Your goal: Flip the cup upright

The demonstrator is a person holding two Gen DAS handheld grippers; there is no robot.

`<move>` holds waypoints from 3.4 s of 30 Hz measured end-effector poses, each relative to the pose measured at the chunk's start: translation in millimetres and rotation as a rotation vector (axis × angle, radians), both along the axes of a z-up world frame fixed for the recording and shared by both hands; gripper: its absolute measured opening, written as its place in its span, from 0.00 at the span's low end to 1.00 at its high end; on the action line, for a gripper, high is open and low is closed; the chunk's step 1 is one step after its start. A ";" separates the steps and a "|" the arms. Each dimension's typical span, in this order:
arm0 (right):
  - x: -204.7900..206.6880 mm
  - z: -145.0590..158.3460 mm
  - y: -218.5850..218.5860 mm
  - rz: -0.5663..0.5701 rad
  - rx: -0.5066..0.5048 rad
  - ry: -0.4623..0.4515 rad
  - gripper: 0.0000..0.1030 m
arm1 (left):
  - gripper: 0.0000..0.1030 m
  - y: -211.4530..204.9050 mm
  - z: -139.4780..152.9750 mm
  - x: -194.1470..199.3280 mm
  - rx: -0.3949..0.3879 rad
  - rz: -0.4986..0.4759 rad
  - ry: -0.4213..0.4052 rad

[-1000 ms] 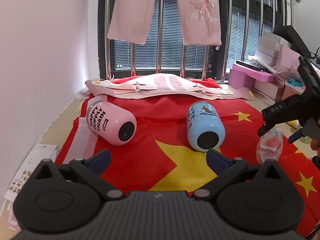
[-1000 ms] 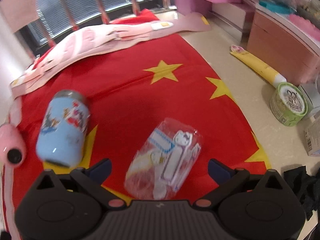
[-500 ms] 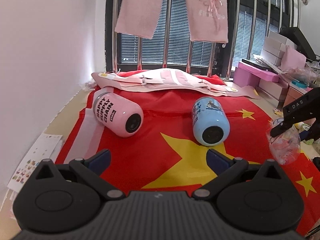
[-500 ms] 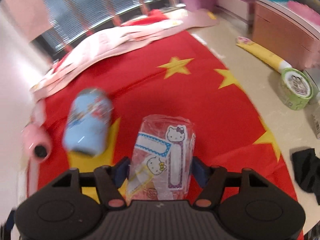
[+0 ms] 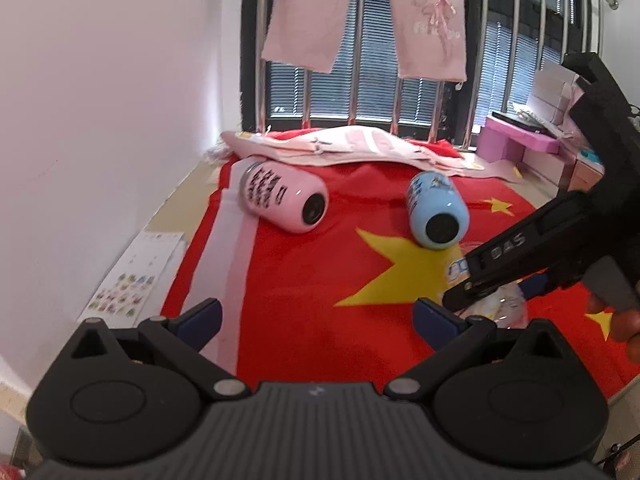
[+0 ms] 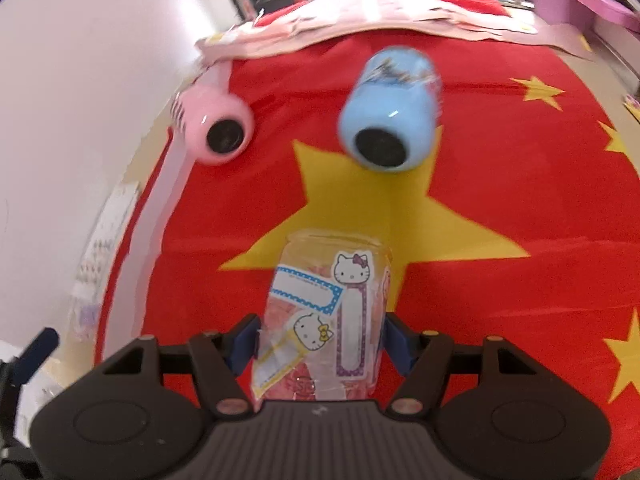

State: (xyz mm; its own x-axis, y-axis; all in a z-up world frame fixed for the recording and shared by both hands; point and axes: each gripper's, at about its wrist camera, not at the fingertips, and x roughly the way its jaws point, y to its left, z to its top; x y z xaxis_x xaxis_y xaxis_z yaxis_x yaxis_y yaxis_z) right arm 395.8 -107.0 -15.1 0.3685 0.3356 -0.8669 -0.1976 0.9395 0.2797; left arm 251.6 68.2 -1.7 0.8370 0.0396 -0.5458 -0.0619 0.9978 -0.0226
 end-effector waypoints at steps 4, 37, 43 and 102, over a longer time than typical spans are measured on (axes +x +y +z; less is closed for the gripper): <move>1.5 -18.1 13.9 0.021 -0.055 0.033 0.66 | 1.00 2.9 -2.9 -7.3 -0.004 0.009 0.012; -104.4 -33.2 -149.3 0.085 -0.113 -0.708 1.00 | 1.00 -111.6 -5.0 33.0 0.002 -0.050 0.094; -92.2 -43.5 -155.2 0.077 -0.091 -0.731 1.00 | 1.00 -120.5 -10.8 63.6 0.011 -0.027 0.148; -115.2 -58.3 -114.4 -0.006 -0.026 -0.694 1.00 | 0.64 -101.6 -75.3 45.6 0.042 -0.039 -0.287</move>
State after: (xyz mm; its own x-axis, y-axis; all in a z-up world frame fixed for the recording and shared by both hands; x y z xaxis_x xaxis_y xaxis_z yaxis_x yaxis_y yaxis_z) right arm 280.5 -221.4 -73.4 0.8425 0.3141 -0.4377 -0.3177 0.9458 0.0672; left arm 297.3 -33.5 -77.0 0.9584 0.0222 -0.2846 -0.0209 0.9998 0.0077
